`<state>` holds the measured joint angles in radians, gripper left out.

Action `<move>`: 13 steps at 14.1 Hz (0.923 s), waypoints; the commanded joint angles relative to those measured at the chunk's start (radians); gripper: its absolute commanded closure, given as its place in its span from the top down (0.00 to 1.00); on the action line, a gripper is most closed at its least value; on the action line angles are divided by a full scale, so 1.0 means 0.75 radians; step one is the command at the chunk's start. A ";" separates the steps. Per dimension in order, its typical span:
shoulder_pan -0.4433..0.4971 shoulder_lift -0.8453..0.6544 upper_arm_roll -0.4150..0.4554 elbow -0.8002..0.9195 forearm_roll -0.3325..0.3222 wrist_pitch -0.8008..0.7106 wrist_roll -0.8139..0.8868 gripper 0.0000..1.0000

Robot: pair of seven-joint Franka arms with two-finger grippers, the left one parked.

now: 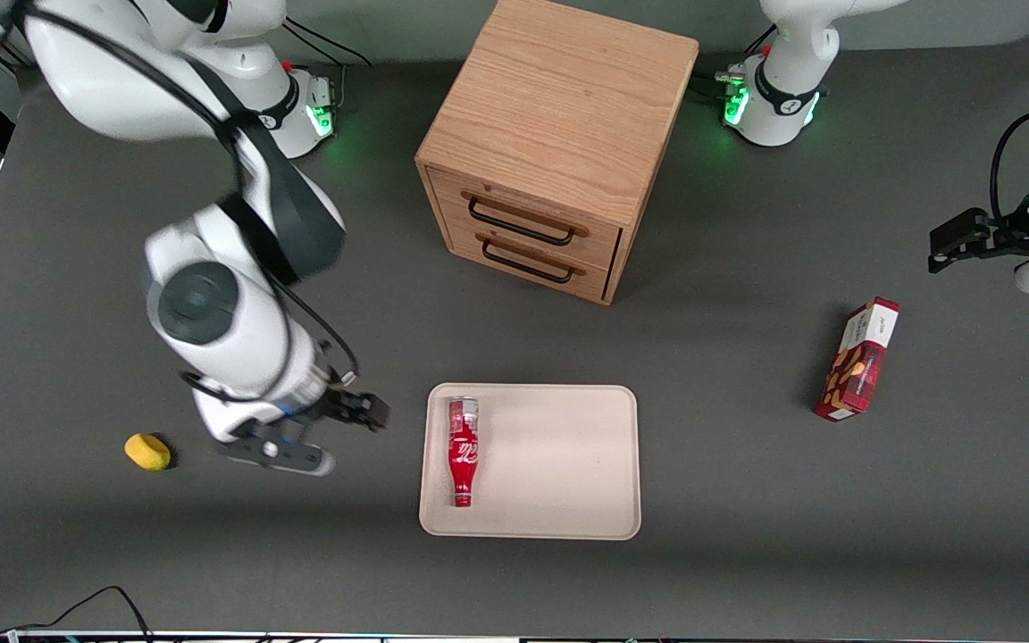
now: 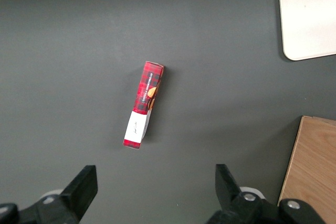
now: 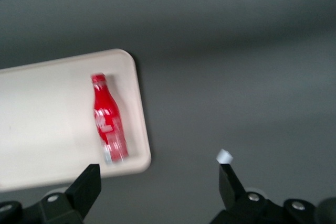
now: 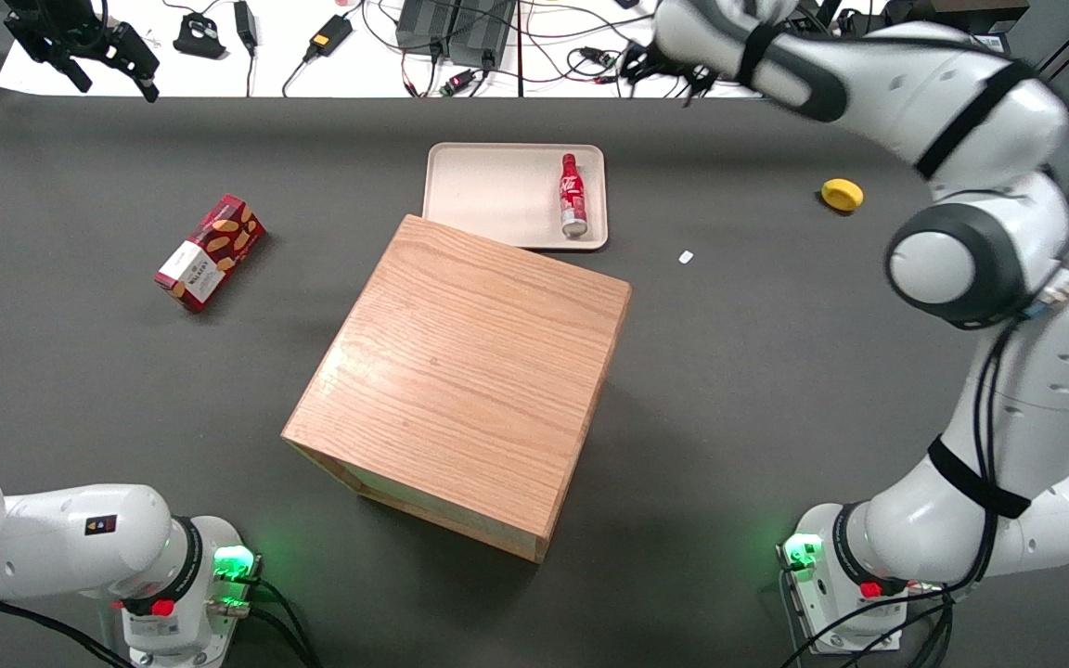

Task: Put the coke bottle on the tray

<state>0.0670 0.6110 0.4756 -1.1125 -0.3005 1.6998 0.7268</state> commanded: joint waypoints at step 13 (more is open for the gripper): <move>-0.059 -1.109 -0.556 -0.745 0.456 -0.426 -0.431 1.00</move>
<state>0.0219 -0.0854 0.0665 -1.4771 0.0072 1.2959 0.4233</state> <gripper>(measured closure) 0.000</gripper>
